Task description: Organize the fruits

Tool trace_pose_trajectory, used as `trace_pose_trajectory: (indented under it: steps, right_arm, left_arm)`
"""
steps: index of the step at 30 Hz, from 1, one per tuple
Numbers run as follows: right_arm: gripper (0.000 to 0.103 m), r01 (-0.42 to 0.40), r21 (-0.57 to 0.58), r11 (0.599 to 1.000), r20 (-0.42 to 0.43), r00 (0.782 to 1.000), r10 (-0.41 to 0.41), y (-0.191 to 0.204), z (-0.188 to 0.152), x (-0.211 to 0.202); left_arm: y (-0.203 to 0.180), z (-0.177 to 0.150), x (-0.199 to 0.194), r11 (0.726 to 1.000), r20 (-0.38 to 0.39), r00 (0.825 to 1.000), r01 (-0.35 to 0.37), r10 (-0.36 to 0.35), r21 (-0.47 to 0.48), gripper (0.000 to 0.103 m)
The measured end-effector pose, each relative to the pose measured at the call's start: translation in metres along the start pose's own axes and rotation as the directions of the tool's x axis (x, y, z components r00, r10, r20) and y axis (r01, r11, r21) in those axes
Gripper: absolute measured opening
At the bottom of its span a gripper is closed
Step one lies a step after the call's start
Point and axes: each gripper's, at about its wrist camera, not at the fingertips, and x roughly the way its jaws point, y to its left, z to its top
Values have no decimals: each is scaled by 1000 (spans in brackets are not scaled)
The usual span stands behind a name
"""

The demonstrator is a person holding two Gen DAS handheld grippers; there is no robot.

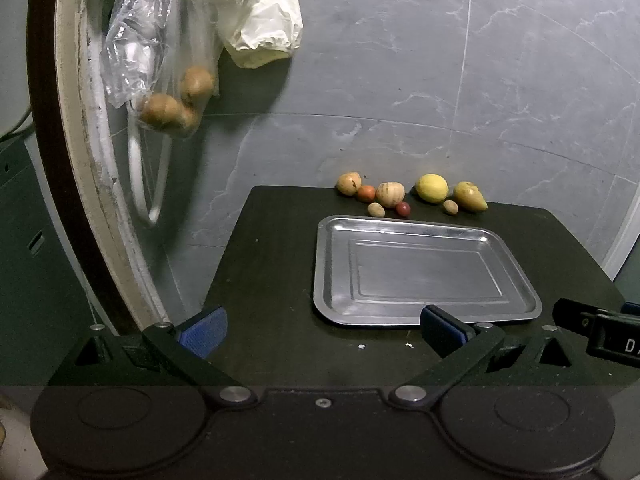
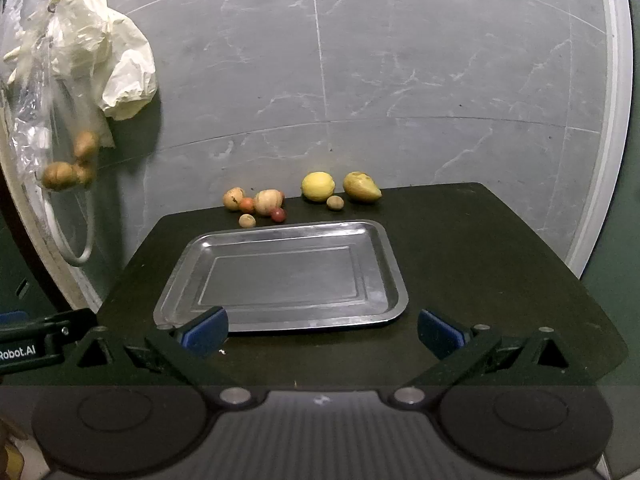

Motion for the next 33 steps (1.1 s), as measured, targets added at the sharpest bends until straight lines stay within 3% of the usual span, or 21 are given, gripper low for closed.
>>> trace_pose_trajectory:
  steps: [33]
  right_arm:
    - [103, 6, 15, 1000, -36, 999, -5, 3, 1, 7]
  left_arm:
    - [-6, -3, 13, 1000, -33, 999, -3, 3, 5, 102]
